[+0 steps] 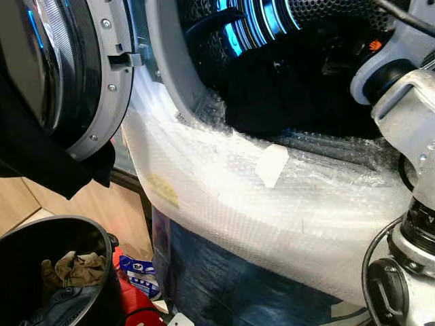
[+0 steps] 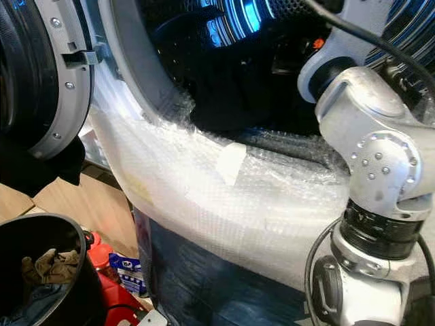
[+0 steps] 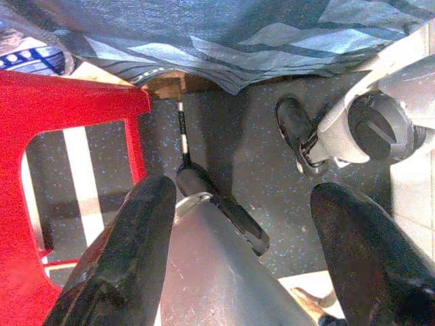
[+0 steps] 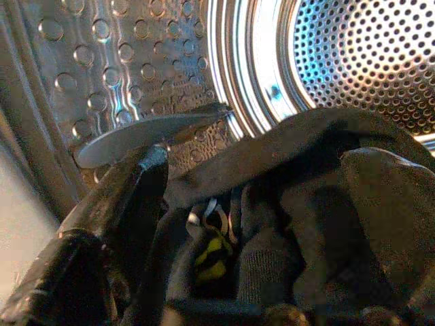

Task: Clothes washing

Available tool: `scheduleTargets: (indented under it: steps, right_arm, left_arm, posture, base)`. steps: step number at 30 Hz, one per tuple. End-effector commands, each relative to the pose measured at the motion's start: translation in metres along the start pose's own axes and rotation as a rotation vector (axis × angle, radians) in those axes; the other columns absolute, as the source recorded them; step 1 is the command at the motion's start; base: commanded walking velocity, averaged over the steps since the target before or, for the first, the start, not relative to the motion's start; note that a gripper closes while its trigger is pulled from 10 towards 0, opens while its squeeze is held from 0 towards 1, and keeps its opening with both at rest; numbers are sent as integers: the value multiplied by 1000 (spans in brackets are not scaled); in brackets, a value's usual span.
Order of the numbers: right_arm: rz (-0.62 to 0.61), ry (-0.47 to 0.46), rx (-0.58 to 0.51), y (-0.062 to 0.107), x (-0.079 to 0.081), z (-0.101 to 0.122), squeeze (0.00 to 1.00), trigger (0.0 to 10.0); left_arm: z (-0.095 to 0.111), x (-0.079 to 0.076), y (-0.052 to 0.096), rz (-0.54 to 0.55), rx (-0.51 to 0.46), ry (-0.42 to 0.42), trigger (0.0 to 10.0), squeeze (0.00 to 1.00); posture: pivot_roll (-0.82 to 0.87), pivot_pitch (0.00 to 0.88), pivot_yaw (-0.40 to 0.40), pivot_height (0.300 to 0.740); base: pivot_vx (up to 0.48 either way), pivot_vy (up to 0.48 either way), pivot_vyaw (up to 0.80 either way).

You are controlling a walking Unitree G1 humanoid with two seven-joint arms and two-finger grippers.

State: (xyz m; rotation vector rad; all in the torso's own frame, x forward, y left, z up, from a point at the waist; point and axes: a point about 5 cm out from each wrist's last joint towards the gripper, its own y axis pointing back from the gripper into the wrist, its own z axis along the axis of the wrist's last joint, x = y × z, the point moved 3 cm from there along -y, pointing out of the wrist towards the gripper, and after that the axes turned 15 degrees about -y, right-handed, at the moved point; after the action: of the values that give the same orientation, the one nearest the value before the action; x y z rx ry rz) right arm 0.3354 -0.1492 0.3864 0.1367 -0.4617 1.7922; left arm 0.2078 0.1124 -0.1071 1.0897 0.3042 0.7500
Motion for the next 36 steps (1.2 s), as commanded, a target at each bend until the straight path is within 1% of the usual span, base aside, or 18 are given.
scheduleTargets:
  steps: [1, 3, 4, 5, 6, 7, 8, 12, 13, 15, 18, 22, 23, 25, 26, 31, 35, 36]
  right_arm:
    - [46, 10, -47, 9, 4, 10, 1000, 10000]
    - [111, 9, -70, 15, 11, 14, 1000, 10000]
    - [185, 18, -82, 20, 20, 15, 1000, 10000]
    - [293, 9, -105, 28, 32, 16, 875, 10000]
    - [341, 6, -132, 32, 36, 18, 196, 10000]
    - [368, 4, -150, 35, 39, 19, 196, 10000]
    - [447, 9, -183, 42, 46, 21, 0, 10000]
    - [602, -13, -214, 60, 56, 19, 0, 10000]
    - [697, -29, -228, 70, 61, 16, 0, 10000]
    - [778, -60, -217, 79, 65, 11, 0, 10000]
    - [916, -98, -117, 96, 68, -13, 0, 10000]
    - [1056, -149, -42, 119, 68, -32, 0, 10000]
    - [1105, -160, 39, 130, 67, -48, 0, 10000]
    - [1118, -166, 65, 133, 67, -53, 0, 10000]
    - [1120, -185, 147, 139, 64, -68, 0, 10000]
    - [1108, -253, 292, 152, 55, -95, 0, 10000]
    - [1102, -264, 456, 171, 50, -127, 0, 10000]
    - [1102, -264, 456, 171, 50, -127, 0, 10000]
  left_arm:
    - [-4, -3, 0, -10, 18, -7, 10000, 0]
    - [-3, -3, 0, -11, 17, -8, 10000, 0]
    - [-2, -2, 0, -11, 15, -9, 10000, 0]
    - [-1, -2, 0, -11, 14, -9, 10000, 0]
    - [-1, -2, 0, -10, 14, -9, 10000, 0]
    - [-1, -2, 0, -10, 14, -10, 10000, 0]
    - [-1, -1, 0, -8, 14, -10, 10000, 0]
    - [-1, 0, 0, -2, 13, -1, 10000, 0]
    - [-1, 1, 0, 0, 13, -1, 10000, 0]
    - [-1, 1, 0, 1, 13, -3, 10000, 0]
    - [0, 2, 0, 4, 13, -4, 10000, 0]
    - [0, 2, 0, 6, 12, -3, 10000, 0]
    - [0, 2, 0, 7, 12, -3, 10000, 0]
    - [0, 2, 0, 8, 12, -3, 10000, 0]
    - [0, 3, 0, 9, 12, -4, 10000, 0]
    - [0, 3, 0, 10, 13, -8, 10000, 0]
    - [-1, 4, 1, 8, 16, -19, 10000, 0]
    - [-1, 4, 1, 8, 16, -19, 10000, 0]
  posture:
    - [-184, 24, -22, 740]
    - [-184, 25, -24, 740]
    - [-184, 29, -26, 740]
    - [-183, 24, -24, 740]
    - [-181, 24, -25, 740]
    - [-181, 24, -25, 740]
    - [-178, 28, -26, 740]
    - [-177, 33, -22, 740]
    - [-177, 30, -22, 740]
    - [-177, 32, -22, 740]
    - [-174, 37, -24, 740]
    - [-166, 41, -25, 740]
    - [-166, 41, -25, 740]
    - [-168, 44, -21, 740]
    - [-170, 50, -17, 740]
    - [-166, 48, -12, 740]
    - [-174, 34, -1, 740]
    - [-174, 34, -1, 740]
  base:
    - [0, 0, 0]
    - [0, 0, 0]
    - [0, 0, 0]
    - [0, 0, 0]
    - [0, 0, 0]
    - [0, 0, 0]
    - [0, 0, 0]
    - [0, 0, 0]
    - [0, 0, 0]
    - [0, 0, 0]
    - [0, 0, 0]
    - [0, 0, 0]
    - [0, 0, 0]
    - [0, 0, 0]
    - [0, 0, 0]
    - [0, 0, 0]
    - [0, 0, 0]
    - [0, 0, 0]
